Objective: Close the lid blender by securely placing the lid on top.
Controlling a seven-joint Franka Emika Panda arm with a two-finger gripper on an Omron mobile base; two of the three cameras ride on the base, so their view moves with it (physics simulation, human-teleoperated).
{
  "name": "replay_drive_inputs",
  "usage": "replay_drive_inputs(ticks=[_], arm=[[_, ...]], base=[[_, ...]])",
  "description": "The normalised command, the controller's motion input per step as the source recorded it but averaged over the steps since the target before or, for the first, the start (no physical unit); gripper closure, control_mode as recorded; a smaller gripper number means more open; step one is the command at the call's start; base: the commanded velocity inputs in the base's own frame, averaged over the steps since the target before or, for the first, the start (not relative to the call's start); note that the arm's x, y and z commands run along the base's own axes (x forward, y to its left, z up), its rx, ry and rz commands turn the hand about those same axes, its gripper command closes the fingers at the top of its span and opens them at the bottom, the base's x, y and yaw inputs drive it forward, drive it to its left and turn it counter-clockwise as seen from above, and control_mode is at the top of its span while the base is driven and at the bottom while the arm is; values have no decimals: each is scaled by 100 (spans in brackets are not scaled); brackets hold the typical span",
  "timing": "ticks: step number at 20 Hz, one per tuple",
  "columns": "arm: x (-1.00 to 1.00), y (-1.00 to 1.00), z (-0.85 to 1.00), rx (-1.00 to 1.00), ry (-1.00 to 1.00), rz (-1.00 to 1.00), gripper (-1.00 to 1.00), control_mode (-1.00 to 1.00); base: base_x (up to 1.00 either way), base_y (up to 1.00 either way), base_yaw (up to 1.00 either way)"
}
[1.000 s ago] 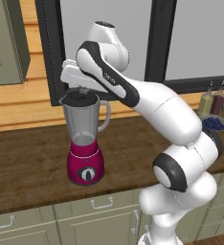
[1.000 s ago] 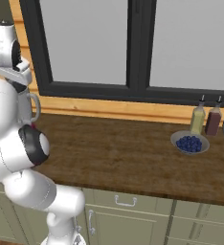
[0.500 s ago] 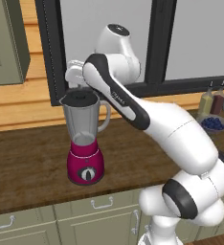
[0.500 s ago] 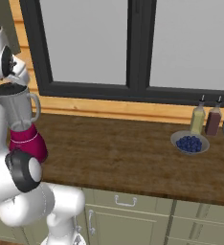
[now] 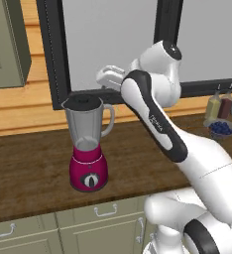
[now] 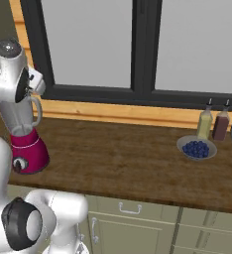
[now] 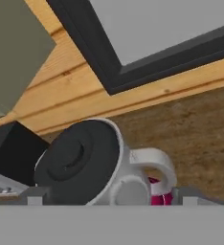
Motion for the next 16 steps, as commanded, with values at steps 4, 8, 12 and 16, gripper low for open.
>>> replay_drive_inputs(ticks=[4, 8, 12, 16], arm=[[-61, -97, -1, 19, -21, 0, -100, -100], [-66, -100, -17, 12, -19, 0, -100, -100], [-47, -81, -22, 3, -7, 0, -100, -100], [-16, -36, -14, 0, 0, 0, -100, -100]], base=[[0, 0, 0], [0, 0, 0], [0, 0, 0], [0, 0, 0]])
